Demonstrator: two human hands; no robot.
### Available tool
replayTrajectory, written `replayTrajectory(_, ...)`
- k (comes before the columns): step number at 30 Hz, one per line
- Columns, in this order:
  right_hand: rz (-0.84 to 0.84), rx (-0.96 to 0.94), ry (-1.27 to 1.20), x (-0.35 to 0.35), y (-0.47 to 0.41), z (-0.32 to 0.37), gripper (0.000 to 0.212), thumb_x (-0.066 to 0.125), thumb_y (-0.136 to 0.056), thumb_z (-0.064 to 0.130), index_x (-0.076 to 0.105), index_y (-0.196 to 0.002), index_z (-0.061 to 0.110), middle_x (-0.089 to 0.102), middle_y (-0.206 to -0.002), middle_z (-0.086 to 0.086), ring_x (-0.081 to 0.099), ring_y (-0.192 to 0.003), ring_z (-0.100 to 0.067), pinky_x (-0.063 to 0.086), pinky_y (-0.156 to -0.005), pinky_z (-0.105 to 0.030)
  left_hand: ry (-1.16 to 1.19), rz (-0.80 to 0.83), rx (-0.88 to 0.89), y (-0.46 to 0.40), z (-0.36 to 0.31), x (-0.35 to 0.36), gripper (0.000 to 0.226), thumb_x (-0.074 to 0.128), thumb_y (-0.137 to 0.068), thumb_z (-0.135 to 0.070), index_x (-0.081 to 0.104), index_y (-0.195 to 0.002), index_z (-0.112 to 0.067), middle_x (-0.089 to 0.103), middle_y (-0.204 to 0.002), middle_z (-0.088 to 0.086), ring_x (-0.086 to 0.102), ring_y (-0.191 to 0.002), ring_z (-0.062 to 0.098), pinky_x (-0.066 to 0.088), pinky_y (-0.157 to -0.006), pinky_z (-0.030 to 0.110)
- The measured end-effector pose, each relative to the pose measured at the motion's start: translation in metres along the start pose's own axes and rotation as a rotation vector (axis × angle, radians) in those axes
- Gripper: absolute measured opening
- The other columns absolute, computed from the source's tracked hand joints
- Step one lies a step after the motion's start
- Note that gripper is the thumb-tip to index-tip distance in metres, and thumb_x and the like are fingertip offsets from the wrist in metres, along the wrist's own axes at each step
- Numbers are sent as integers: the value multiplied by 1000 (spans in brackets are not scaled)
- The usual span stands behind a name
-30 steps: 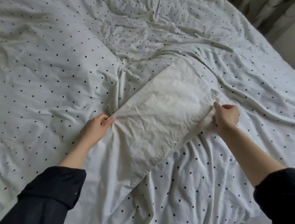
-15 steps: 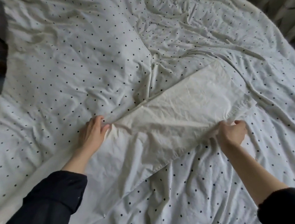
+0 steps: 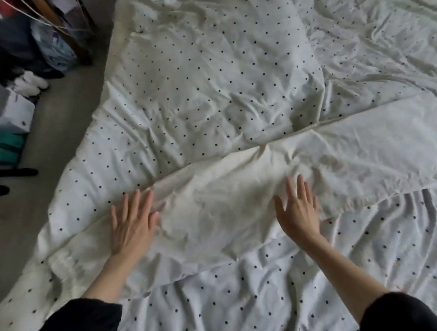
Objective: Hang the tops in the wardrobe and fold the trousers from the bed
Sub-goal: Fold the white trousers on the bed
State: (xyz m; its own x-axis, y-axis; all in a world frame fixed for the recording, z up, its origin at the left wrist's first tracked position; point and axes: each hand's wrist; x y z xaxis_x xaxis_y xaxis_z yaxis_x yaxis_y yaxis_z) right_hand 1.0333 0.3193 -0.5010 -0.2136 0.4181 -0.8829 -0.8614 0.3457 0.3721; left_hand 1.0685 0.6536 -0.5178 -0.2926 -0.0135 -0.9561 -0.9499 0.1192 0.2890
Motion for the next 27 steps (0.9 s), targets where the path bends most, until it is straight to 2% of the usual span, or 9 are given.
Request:
replayTrajectory(4,93,-278,49,55,42,88,60,31,-99,45,9,-151,25,-7,-159,-5,-5,-146,-22,4,-117,-45,49,95,-173,44,74,17,71,4,-84,-53,10,-150,-25,7,-158,5,5,-145,27,2,-115,55)
replayTrajectory(6,148,-419,102,82,65,127,59,28,-99,48,6,-151,29,-11,-159,-3,-10,-146,-22,-2,-116,-45,86,53,-220,69,104,20,74,8,-84,-56,20,-149,-20,16,-157,8,12,-144,30,9,-112,57)
replayTrajectory(10,248,-732,234,133,105,196,59,27,-98,51,7,-150,32,-17,-157,0,-21,-143,-22,-15,-112,-49,382,-83,-377,108,156,31,59,54,-93,-34,38,-141,-3,42,-139,23,39,-127,41,34,-103,54)
replayTrajectory(12,277,-825,307,155,114,221,63,28,-95,57,8,-150,34,-17,-157,0,-23,-142,-22,-17,-110,-54,700,-83,-483,118,169,35,49,65,-87,-24,49,-128,-2,59,-117,13,55,-111,33,45,-91,36)
replayTrajectory(15,319,-814,427,182,111,242,75,30,-88,68,-3,-148,39,-22,-156,2,-25,-142,-22,-18,-105,-62,917,-42,-546,124,180,42,22,65,-87,-25,63,-106,-13,63,-87,-11,63,-84,10,41,-66,7)
replayTrajectory(19,338,-741,576,204,96,250,92,29,-79,80,-18,-146,36,-38,-147,2,-29,-139,-27,-18,-99,-69,1162,106,-589,117,186,55,16,64,-88,-26,59,-103,-21,62,-89,-17,59,-79,-5,43,-61,6)
replayTrajectory(21,337,-729,615,210,94,250,95,27,-78,82,-20,-146,35,-41,-143,2,-29,-140,-28,-18,-98,-70,1242,144,-624,111,185,58,19,63,-89,-23,61,-106,-17,66,-95,-10,62,-84,2,48,-67,10)
replayTrajectory(24,355,-729,598,211,95,251,95,31,-78,80,-18,-146,35,-36,-149,1,-28,-140,-27,-17,-100,-69,1326,180,-703,107,184,59,16,60,-90,-23,62,-102,-12,68,-106,6,65,-96,20,51,-90,38)
replayTrajectory(27,332,-762,470,203,103,249,86,38,-85,69,-11,-148,37,-29,-153,2,-23,-142,-22,-11,-107,-65,1348,199,-752,106,185,59,19,57,-92,-27,62,-104,-14,68,-107,8,64,-100,24,48,-95,43)
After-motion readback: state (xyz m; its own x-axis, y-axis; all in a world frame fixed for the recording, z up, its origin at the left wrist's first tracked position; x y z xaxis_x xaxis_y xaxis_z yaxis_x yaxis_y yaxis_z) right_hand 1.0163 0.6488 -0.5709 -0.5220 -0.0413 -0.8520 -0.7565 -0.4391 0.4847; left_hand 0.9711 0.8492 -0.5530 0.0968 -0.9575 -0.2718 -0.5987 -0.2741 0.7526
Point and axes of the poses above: each hand's wrist, its own y-axis away from the middle knuckle, its own x-axis out of the palm, z = x × y
